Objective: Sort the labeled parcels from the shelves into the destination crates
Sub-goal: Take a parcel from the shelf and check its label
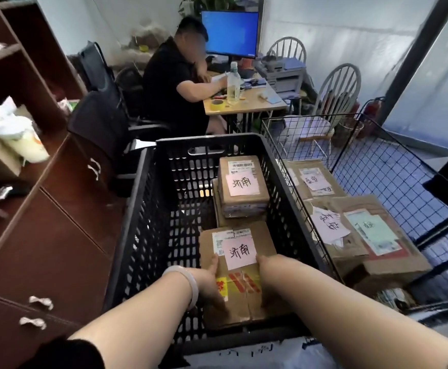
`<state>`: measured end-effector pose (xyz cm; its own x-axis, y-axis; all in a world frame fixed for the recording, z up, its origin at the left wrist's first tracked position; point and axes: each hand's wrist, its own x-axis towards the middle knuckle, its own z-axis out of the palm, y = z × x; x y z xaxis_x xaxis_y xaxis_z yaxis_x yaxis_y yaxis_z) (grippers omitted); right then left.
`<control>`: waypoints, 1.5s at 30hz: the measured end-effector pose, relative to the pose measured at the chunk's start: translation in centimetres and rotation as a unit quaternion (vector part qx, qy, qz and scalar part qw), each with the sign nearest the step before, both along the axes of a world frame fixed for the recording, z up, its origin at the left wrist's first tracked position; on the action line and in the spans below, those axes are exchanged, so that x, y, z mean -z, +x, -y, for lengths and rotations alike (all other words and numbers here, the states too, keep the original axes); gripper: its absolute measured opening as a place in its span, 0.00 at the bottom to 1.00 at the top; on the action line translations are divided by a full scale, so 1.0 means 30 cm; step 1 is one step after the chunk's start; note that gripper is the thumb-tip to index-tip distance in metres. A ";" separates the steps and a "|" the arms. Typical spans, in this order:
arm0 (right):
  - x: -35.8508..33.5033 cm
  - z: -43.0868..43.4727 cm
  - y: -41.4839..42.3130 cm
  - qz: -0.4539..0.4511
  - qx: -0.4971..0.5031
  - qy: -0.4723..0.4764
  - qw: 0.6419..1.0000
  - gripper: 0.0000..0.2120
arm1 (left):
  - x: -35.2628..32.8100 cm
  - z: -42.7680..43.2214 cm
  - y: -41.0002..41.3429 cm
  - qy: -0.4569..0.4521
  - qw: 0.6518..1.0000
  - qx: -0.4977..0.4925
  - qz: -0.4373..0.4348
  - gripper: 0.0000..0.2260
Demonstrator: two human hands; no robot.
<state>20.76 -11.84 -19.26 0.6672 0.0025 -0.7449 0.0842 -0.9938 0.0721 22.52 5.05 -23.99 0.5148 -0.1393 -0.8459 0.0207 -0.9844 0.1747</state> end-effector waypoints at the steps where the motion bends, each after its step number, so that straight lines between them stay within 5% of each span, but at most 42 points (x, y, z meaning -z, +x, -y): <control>1: 0.002 -0.004 -0.005 -0.008 -0.015 -0.015 1.000 0.41 | 0.008 0.001 0.002 -0.003 1.000 -0.008 -0.007 0.55; 6: -0.022 0.007 -0.040 0.125 -0.032 0.013 0.991 0.29 | 0.027 0.018 0.000 -0.016 1.000 0.014 0.010 0.53; 11: -0.146 0.083 -0.070 0.317 -0.057 0.154 0.934 0.38 | 0.029 0.045 -0.027 0.022 0.995 0.100 0.020 0.47; 16: -0.234 0.222 -0.181 0.443 0.017 0.151 0.884 0.44 | -0.096 0.076 -0.030 -0.022 0.964 0.109 0.241 0.40; 21: -0.276 0.375 -0.335 0.457 0.102 0.084 0.880 0.47 | -0.284 0.227 -0.095 -0.157 0.864 0.125 0.462 0.35; 26: -0.261 0.463 -0.593 0.505 0.180 0.052 0.843 0.48 | -0.364 0.427 -0.244 -0.216 0.726 0.270 0.594 0.34; 45: -0.260 0.453 -1.871 0.511 0.478 -0.185 0.690 0.47 | -0.370 0.941 -1.255 -0.501 0.543 0.502 0.449 0.37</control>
